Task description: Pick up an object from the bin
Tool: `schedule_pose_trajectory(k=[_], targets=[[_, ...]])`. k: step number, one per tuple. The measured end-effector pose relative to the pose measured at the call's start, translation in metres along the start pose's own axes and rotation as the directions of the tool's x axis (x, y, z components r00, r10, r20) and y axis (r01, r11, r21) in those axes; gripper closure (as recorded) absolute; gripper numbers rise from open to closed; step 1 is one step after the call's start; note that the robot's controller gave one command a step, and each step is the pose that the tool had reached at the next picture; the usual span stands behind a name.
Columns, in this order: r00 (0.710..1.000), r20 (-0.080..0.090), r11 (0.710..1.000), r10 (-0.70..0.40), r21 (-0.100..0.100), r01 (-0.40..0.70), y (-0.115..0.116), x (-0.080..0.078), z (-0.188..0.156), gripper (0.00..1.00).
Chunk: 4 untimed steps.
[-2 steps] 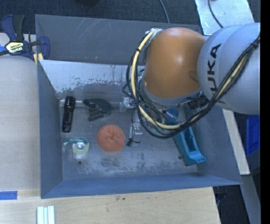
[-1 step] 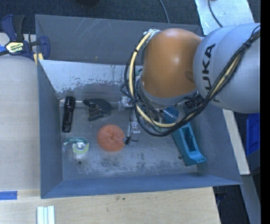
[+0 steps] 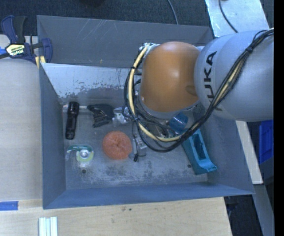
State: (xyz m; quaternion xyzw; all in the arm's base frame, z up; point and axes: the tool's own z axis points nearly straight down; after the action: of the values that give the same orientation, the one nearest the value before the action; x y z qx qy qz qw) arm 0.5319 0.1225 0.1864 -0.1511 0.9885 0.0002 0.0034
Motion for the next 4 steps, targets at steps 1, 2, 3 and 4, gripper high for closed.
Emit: schedule_pose_trajectory(k=[1, 2, 3, 4], targets=[[0.932, 0.0, 0.932, 0.361, 0.0, -0.361, -0.008, 0.021, 0.049, 0.0], [0.983, 0.005, 0.983, 0.184, 0.0, -0.184, -0.007, 0.015, 0.047, 0.0], [0.933, 0.0, 0.933, 0.359, 0.0, -0.359, -0.014, 0.025, 0.101, 0.0], [0.978, 0.026, 0.979, 0.205, -0.003, -0.205, -0.021, 0.02, 0.108, 1.0]])
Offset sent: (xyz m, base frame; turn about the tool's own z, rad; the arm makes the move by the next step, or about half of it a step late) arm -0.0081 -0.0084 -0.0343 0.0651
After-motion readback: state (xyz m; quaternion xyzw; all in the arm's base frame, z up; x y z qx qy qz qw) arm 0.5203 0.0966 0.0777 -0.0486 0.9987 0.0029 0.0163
